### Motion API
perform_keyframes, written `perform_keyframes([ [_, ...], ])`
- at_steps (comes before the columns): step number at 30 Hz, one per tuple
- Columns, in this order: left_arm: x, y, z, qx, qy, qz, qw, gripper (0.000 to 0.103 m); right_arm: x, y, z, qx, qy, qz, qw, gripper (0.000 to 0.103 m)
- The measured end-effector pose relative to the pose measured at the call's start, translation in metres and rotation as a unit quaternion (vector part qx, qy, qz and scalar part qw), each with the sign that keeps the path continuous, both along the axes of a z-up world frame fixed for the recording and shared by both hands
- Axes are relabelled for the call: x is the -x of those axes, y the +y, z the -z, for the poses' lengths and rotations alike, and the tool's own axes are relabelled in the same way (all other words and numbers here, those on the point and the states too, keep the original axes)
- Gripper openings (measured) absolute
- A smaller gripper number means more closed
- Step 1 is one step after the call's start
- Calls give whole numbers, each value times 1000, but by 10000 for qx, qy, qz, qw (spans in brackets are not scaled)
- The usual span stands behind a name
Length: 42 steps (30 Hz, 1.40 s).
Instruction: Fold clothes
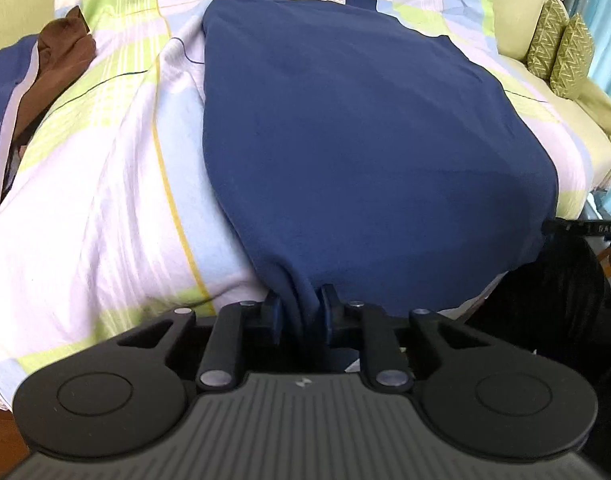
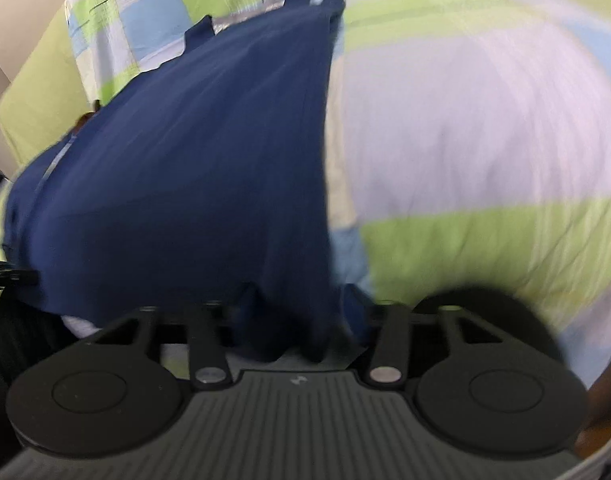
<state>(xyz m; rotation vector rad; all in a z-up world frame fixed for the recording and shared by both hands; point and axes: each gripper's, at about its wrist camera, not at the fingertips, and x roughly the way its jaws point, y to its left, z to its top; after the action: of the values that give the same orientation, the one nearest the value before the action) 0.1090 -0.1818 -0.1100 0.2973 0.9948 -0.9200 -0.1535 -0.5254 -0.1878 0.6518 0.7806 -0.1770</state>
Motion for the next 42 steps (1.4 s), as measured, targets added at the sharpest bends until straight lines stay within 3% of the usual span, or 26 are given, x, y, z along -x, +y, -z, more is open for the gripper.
perform_keyframes([
  [1, 0, 2, 0, 28, 33, 6, 10000, 13, 1, 0, 1, -69, 3, 11, 10000, 5],
  [2, -1, 4, -1, 36, 57, 30, 10000, 10, 1, 0, 3, -137, 6, 22, 9999, 3],
  [6, 5, 5, -12, 212, 123, 236, 9994, 3, 8, -8, -11, -307, 75, 14, 9995, 2],
  [11, 25, 4, -29, 508, 135, 576, 9969, 2, 39, -25, -74, -265, 42, -126, 9996, 0],
  [14, 29, 6, -26, 527, 138, 630, 9965, 2, 48, -27, -92, -140, 103, -135, 9998, 0],
  [18, 26, 16, -28, 453, 108, 545, 9974, 2, 42, -15, -73, -234, 303, -195, 9991, 1],
  [22, 18, 24, -25, 299, 37, 533, 9981, 2, 37, -3, -75, -111, 415, -257, 9987, 1],
  [25, 11, 23, -21, 226, 76, 530, 9983, 5, 30, -6, -76, -81, 425, -275, 9987, 2],
  [26, 9, 21, -23, 128, 62, 578, 9982, 16, 28, -7, -77, 35, 527, -290, 9982, 4],
  [28, 2, 21, -30, -113, -7, 657, 9978, 20, 30, -12, -82, 235, 630, -275, 9974, 8],
  [29, -2, 21, -35, -182, -94, 644, 9977, 31, 28, -17, -90, 390, 614, -223, 9971, 11],
  [30, -5, 21, -41, -250, -181, 630, 9975, 33, 26, -23, -98, 518, 559, -165, 9970, 22],
  [34, -50, 11, -82, -93, -752, 463, 9961, 32, 4, -49, -128, 892, 90, -41, 9960, 24],
  [36, -72, -7, -95, -58, -1094, 462, 9929, 41, -21, -65, -141, 1015, -199, -133, 9945, 24],
  [38, -105, -39, -108, 23, -1521, 503, 9871, 53, -72, -88, -150, 1187, -581, -481, 9901, 25],
  [42, -182, -125, -116, 115, -2323, 812, 9692, 56, -166, -116, -155, 1279, -901, -946, 9832, 25],
])
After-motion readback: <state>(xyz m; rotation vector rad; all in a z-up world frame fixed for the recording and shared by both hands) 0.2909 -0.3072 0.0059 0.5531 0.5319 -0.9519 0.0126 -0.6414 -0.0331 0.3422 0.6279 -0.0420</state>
